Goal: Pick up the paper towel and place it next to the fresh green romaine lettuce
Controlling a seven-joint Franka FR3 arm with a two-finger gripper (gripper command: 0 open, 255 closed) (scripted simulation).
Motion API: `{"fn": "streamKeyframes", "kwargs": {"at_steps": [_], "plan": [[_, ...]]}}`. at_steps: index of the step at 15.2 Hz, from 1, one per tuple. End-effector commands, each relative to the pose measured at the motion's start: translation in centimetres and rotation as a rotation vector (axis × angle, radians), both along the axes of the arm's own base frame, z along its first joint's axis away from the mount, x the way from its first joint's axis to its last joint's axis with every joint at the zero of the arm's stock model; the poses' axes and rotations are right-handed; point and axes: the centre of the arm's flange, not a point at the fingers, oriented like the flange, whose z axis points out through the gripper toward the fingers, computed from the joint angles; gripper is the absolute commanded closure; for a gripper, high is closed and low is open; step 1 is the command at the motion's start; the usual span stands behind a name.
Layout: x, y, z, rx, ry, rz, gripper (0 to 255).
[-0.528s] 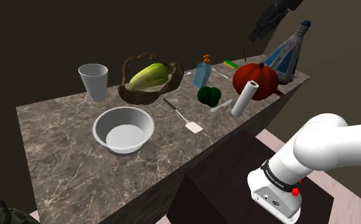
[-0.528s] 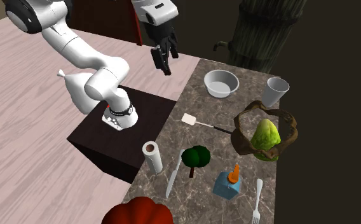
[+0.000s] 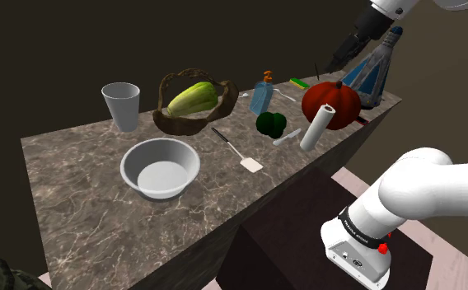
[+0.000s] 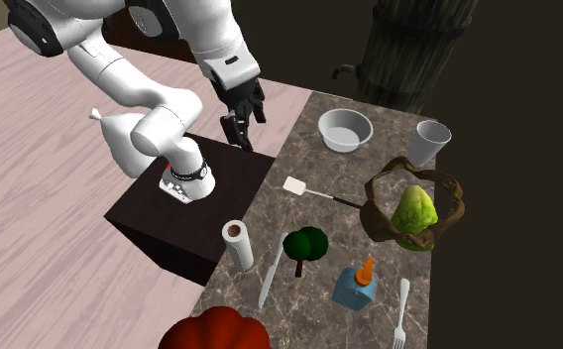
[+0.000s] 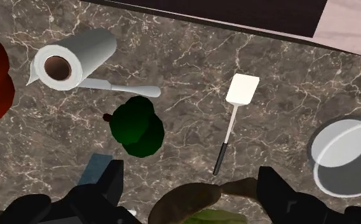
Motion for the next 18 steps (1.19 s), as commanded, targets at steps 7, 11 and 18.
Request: {"fn": "streamKeyframes", "kwargs": {"at_steps": [7,11,18], "plan": [[-0.8,-7.3,-7.3,-0.011,0.016,-0.019,0],[-1.4,-11.0,-10.9,-0.017,0.025,-0.029,0],[-2.1,-15.5,-16.3,-0.024,0.035,-0.042,0]]}}
